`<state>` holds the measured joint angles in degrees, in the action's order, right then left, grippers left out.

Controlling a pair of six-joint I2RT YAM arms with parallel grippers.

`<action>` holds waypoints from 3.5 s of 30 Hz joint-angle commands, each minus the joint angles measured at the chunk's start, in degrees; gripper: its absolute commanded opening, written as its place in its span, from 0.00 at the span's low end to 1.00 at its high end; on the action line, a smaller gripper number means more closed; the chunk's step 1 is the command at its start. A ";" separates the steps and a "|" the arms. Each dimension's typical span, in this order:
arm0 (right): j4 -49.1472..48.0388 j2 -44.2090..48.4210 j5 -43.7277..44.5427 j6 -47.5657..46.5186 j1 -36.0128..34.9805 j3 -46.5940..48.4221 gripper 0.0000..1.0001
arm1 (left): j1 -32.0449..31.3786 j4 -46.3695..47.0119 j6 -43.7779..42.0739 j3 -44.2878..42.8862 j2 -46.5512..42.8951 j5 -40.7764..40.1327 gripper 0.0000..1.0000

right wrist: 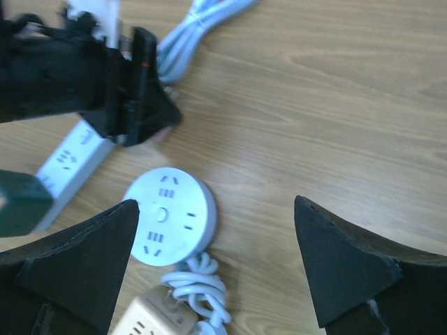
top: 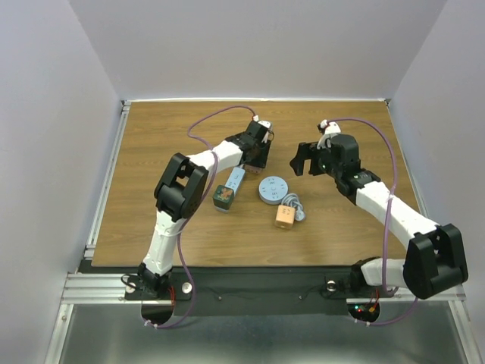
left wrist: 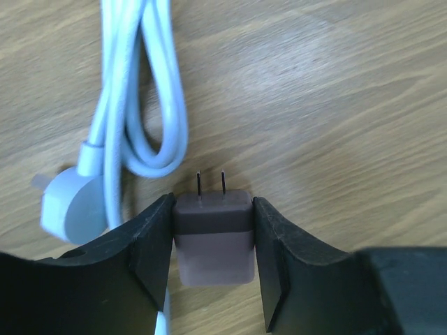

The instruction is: Insert the plug

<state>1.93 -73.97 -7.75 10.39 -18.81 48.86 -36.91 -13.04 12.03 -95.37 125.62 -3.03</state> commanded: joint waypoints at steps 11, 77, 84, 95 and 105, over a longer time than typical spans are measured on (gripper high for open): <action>-24.79 3.58 -0.52 4.55 -7.56 -2.72 0.92 | 1.05 30.92 35.82 10.02 -18.83 18.67 0.00; -47.56 -4.08 17.41 -5.73 -14.85 -2.10 0.00 | 1.04 57.07 59.69 35.52 -32.99 21.13 0.34; -38.86 -0.04 18.21 -5.03 -14.94 -2.89 0.00 | 3.59 59.18 58.46 35.34 -31.58 24.64 0.92; -19.80 5.50 17.16 -5.12 -14.94 1.32 0.00 | 8.33 59.62 54.95 38.85 -33.60 25.26 0.99; 7.27 0.69 8.28 -6.26 -14.77 14.41 0.01 | 11.16 31.98 26.39 39.56 -45.53 11.94 0.99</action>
<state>-1.93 -71.13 4.36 4.75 -33.80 57.87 -25.28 30.44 52.82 -53.93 88.33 16.97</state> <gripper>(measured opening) 0.386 0.986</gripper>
